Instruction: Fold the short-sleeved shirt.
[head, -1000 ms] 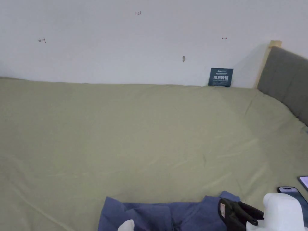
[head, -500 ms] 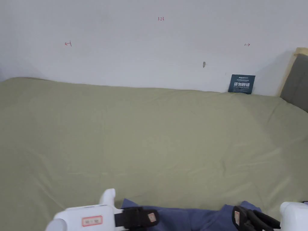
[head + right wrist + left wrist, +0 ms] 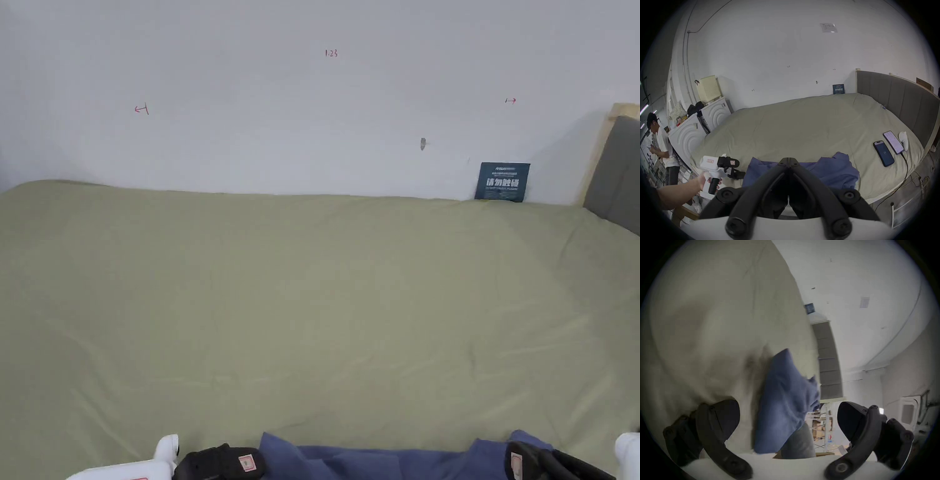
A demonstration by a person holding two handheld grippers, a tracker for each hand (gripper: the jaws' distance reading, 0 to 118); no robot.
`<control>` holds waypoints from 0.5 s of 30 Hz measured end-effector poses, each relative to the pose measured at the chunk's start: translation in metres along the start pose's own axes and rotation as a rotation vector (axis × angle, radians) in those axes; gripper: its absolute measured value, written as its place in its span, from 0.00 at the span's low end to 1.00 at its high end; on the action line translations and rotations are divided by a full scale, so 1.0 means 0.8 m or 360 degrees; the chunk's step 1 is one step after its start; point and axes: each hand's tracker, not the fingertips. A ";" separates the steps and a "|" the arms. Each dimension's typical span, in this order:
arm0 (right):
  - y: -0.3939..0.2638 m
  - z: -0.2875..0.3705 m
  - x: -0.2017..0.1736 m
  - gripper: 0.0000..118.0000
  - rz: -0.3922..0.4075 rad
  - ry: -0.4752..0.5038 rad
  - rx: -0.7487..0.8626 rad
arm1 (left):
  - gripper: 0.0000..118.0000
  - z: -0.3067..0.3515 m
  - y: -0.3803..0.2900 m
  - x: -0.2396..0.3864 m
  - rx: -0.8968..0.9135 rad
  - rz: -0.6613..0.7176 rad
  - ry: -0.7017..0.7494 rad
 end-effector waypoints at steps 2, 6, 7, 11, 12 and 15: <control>-0.001 0.000 0.003 0.00 -0.0013 -0.0010 0.0005 | 1.00 -0.016 -0.001 -0.002 0.0024 0.0076 -0.0028; -0.004 -0.005 0.006 0.00 -0.0050 -0.0015 -0.0023 | 0.97 -0.038 -0.008 0.009 0.0101 0.0013 0.0010; -0.005 -0.006 0.005 0.00 -0.0050 -0.0014 -0.0029 | 0.85 -0.041 -0.008 0.007 0.0080 0.0059 0.0003; -0.008 -0.008 -0.001 0.00 -0.0019 -0.0005 -0.0053 | 0.07 -0.041 -0.012 0.004 -0.0013 -0.0016 0.0410; -0.008 -0.008 -0.002 0.00 -0.0010 -0.0005 -0.0057 | 0.07 -0.039 -0.011 0.006 0.0022 0.0086 0.0236; -0.007 -0.011 -0.004 0.00 0.0011 -0.0015 -0.0068 | 0.07 -0.009 0.002 0.024 0.0067 0.0055 0.0316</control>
